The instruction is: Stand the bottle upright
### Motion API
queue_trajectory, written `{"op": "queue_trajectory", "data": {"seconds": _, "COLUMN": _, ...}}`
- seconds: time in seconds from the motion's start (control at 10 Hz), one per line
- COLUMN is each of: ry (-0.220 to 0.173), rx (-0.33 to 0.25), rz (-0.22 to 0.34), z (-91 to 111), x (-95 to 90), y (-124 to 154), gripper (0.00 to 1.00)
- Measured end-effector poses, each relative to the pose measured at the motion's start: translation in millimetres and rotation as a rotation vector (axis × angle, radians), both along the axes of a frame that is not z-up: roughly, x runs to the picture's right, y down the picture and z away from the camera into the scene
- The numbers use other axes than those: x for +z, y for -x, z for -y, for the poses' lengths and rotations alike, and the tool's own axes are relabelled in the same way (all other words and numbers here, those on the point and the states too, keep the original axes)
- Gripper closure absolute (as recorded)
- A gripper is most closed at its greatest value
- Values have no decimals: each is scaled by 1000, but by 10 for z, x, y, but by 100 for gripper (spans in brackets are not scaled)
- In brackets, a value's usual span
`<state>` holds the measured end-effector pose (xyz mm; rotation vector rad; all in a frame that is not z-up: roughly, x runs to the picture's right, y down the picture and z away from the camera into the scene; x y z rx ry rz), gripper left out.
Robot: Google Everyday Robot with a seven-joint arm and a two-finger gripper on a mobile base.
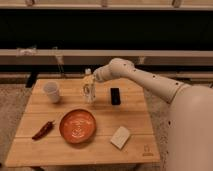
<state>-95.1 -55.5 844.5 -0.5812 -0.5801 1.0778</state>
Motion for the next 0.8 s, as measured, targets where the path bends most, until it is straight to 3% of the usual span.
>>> {"op": "queue_trajectory", "data": {"seconds": 0.7, "ry": -1, "rx": 1, "rz": -1, "z": 5, "x": 3, "y": -10, "gripper": 100}}
{"op": "queue_trajectory", "data": {"seconds": 0.8, "ry": -24, "rx": -3, "rz": 11, "z": 36, "x": 15, "y": -29, "gripper": 100}}
